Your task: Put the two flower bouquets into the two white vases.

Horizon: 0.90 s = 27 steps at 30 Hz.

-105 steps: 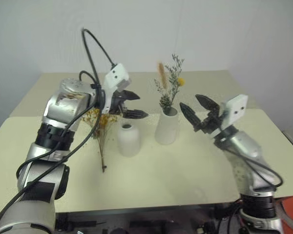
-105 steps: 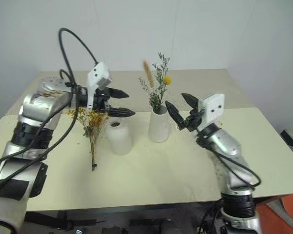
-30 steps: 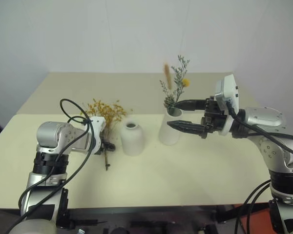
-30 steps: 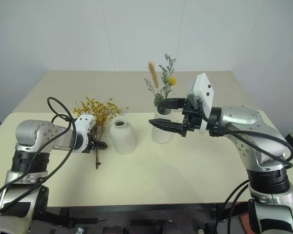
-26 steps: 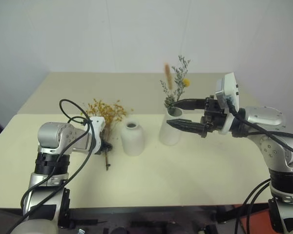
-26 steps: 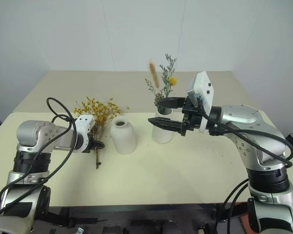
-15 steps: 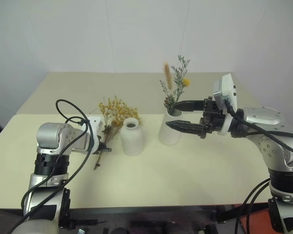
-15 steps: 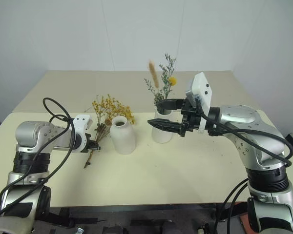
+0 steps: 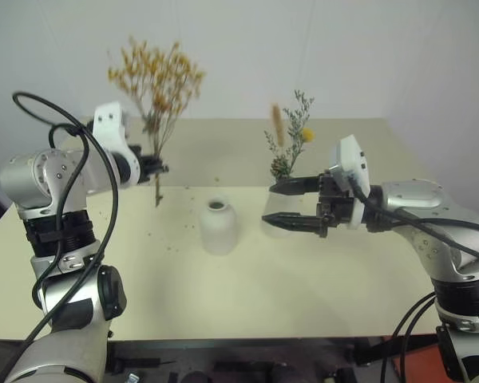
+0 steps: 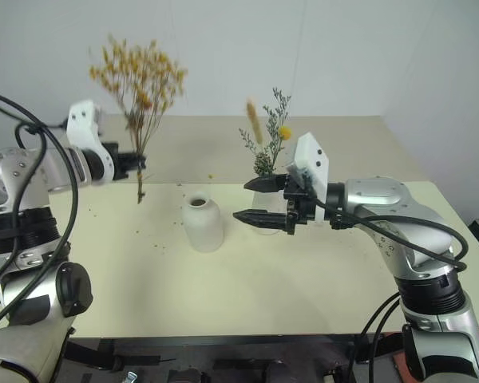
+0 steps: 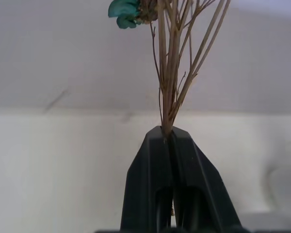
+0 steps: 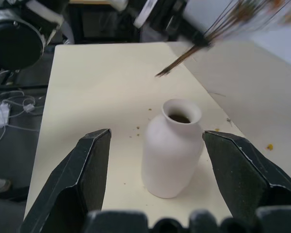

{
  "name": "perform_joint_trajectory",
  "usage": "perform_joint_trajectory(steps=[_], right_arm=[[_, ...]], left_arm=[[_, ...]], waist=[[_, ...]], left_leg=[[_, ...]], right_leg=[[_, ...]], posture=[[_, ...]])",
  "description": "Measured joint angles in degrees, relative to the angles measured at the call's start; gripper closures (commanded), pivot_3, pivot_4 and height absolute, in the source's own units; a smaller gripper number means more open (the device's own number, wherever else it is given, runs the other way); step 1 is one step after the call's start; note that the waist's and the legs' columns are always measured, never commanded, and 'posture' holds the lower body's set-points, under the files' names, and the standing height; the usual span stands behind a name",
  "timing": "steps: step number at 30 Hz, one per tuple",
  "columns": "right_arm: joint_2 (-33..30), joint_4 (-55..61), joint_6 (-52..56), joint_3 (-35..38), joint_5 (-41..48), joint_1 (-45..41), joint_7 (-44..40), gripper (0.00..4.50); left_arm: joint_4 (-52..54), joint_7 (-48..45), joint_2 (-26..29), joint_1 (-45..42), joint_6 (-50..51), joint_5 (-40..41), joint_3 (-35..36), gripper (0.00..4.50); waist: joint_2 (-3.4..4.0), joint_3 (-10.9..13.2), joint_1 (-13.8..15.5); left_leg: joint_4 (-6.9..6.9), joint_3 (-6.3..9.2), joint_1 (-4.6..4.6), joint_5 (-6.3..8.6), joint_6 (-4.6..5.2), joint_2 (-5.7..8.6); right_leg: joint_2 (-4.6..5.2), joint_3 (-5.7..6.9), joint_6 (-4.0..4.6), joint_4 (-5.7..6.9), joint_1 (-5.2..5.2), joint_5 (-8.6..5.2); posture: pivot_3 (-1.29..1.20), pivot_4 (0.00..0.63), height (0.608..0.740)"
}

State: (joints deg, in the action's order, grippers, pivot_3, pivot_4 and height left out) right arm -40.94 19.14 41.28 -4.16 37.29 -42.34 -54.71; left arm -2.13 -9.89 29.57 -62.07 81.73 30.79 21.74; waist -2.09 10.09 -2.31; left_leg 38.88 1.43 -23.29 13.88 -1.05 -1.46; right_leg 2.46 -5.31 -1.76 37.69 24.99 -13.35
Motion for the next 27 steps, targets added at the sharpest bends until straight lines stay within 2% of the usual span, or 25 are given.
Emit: perform_joint_trajectory(steps=[8,21,27], right_arm=[[0.0,0.1,0.5,-2.1,-3.1,-0.9,0.6,0.88],[-0.1,2.5,6.9,-4.9,-6.8,-1.2,5.3,0.88],[-0.1,2.8,7.4,-4.9,-7.3,-1.2,5.4,0.88]], left_arm=[[1.2,-17.4,-0.8,2.3,-14.9,5.3,-4.2,4.48],[0.1,-29.1,-1.7,5.6,-25.3,9.7,-5.3,4.48],[2.1,-33.6,-3.4,13.3,-35.6,9.4,-6.5,4.48]], waist=[[0.0,0.0,-0.3],[0.0,0.0,-0.3],[0.0,0.0,-0.1]], left_leg=[[-0.01,-0.01,0.03,-0.02,-0.03,0.03],[-0.01,0.0,0.02,-0.03,-0.02,0.03],[0.02,-0.01,0.02,-0.03,-0.02,0.02]], right_leg=[[0.0,-0.02,0.0,0.01,0.0,0.0],[0.0,-0.01,0.0,-0.02,0.0,-0.01],[0.01,-0.01,0.0,0.0,-0.01,0.0]], posture=[[0.0,0.15,0.74],[0.0,0.15,0.74],[0.0,0.15,0.74]])
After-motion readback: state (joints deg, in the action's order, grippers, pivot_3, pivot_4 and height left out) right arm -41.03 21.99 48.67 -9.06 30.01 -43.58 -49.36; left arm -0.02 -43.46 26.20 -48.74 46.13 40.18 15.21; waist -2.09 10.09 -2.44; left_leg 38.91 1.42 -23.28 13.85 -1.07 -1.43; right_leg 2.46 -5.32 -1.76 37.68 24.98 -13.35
